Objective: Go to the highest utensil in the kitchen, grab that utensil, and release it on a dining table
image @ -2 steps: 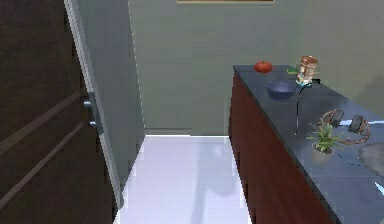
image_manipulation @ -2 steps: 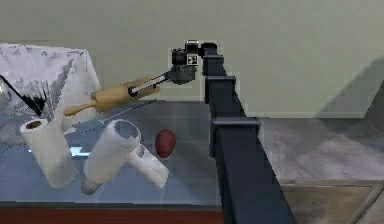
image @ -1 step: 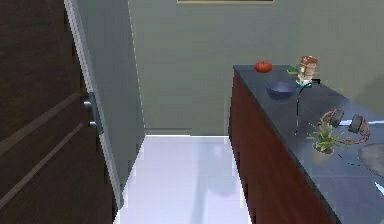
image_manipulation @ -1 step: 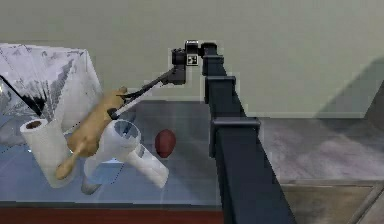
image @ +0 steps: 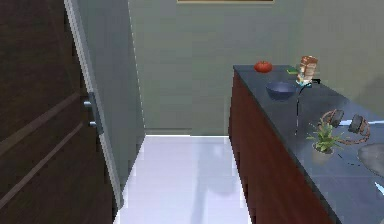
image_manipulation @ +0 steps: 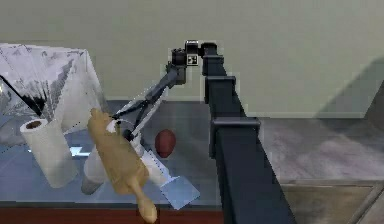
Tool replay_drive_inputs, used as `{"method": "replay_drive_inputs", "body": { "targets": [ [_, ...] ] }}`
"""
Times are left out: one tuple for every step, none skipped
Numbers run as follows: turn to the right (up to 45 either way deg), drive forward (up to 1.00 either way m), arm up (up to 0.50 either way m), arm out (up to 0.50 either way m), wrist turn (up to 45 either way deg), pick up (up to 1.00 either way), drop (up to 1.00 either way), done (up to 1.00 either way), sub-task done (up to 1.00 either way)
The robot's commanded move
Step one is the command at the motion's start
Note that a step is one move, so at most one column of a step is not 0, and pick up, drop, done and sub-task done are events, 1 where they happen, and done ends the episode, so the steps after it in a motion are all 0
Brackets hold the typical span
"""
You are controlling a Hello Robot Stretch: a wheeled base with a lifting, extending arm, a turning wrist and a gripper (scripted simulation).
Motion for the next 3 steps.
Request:
{"method": "replay_drive_inputs", "body": {
  "targets": [
    [0.0,0.0,0.0,-0.46,0.0,0.0,0.0,0.0,0.0],
    [-45.0,0.0,0.0,0.0,0.0,0.0,0.0,0.0,0.0],
    [-45.0,0.0,0.0,0.0,0.0,0.0,0.0,0.0,0.0]
  ]
}}
